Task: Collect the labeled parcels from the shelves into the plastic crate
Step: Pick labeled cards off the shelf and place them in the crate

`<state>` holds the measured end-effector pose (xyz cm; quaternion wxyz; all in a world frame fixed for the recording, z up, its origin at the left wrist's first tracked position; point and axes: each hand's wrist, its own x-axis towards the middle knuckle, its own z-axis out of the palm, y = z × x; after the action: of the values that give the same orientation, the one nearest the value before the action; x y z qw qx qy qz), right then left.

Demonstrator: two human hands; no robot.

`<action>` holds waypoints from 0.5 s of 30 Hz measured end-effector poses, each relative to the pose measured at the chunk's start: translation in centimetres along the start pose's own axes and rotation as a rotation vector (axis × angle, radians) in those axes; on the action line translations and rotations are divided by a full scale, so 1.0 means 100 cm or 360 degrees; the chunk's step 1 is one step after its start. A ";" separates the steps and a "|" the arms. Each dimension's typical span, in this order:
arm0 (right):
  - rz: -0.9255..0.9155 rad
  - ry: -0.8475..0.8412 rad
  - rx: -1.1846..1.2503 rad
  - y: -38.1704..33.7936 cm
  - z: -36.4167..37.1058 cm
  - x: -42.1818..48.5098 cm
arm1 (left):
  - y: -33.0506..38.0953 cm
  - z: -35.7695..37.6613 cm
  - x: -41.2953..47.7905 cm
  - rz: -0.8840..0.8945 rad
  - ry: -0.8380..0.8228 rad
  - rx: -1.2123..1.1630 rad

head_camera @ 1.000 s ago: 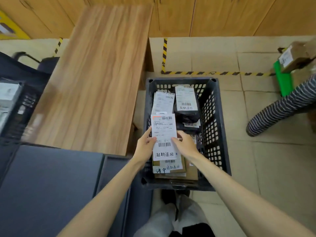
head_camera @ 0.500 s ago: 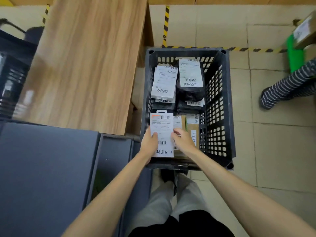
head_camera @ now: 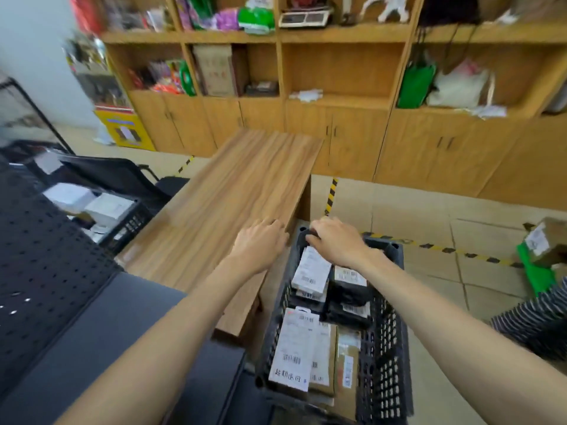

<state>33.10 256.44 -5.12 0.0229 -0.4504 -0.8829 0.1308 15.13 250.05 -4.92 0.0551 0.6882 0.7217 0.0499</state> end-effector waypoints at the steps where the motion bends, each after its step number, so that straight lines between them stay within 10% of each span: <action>1: -0.0081 0.0039 -0.0056 -0.008 -0.020 0.006 | -0.002 -0.018 -0.002 -0.0040 0.0053 0.0046; 15: -0.1366 0.0268 -0.0190 -0.223 -0.047 -0.018 | -0.067 -0.099 -0.248 -0.1122 0.0411 0.0348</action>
<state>17.35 243.49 5.17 0.1208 -0.0525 -0.9911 0.0211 8.19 224.97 4.18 -0.0961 0.3878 0.9160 0.0369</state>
